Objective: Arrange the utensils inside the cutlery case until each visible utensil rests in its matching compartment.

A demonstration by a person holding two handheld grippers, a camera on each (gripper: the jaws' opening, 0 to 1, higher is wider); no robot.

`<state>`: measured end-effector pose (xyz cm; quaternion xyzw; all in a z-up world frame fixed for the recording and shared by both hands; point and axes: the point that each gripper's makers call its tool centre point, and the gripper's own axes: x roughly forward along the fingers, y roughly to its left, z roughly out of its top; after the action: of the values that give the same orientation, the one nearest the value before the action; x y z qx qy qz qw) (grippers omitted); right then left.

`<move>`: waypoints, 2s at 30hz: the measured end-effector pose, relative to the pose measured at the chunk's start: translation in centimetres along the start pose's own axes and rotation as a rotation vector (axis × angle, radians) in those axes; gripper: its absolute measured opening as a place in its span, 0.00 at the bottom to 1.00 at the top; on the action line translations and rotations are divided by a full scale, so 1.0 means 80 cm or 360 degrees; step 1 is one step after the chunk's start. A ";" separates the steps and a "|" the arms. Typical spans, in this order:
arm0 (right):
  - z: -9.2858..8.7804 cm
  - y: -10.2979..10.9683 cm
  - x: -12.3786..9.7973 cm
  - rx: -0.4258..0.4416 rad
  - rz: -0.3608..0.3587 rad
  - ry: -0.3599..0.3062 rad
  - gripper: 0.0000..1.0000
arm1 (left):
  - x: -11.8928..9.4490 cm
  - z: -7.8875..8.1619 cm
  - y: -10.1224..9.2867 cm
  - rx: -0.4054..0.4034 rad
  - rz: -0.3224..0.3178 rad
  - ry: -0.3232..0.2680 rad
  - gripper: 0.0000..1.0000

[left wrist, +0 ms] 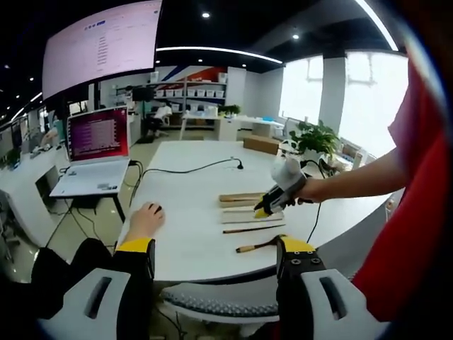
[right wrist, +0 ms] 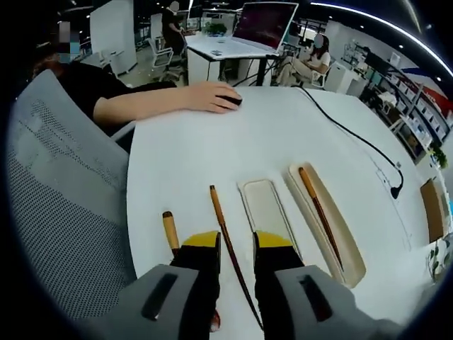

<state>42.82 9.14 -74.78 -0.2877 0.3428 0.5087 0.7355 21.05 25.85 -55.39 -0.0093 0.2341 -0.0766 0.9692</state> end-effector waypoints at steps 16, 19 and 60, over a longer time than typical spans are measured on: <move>-0.016 0.040 -0.004 -0.0156 0.0036 0.0007 0.15 | 0.004 -0.001 -0.008 0.0011 -0.0034 0.0009 0.71; -0.020 0.045 -0.005 -0.0156 0.0050 0.0006 0.15 | 0.004 -0.004 -0.010 0.0022 -0.0038 0.0026 0.71; -0.039 0.013 0.052 -0.0355 0.0113 0.0263 0.11 | 0.005 -0.002 0.005 0.0020 0.0013 0.0052 0.69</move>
<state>42.19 9.35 -80.01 -0.3963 0.3534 0.5439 0.6498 21.35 26.22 -55.75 -0.0011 0.2494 -0.0743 0.9656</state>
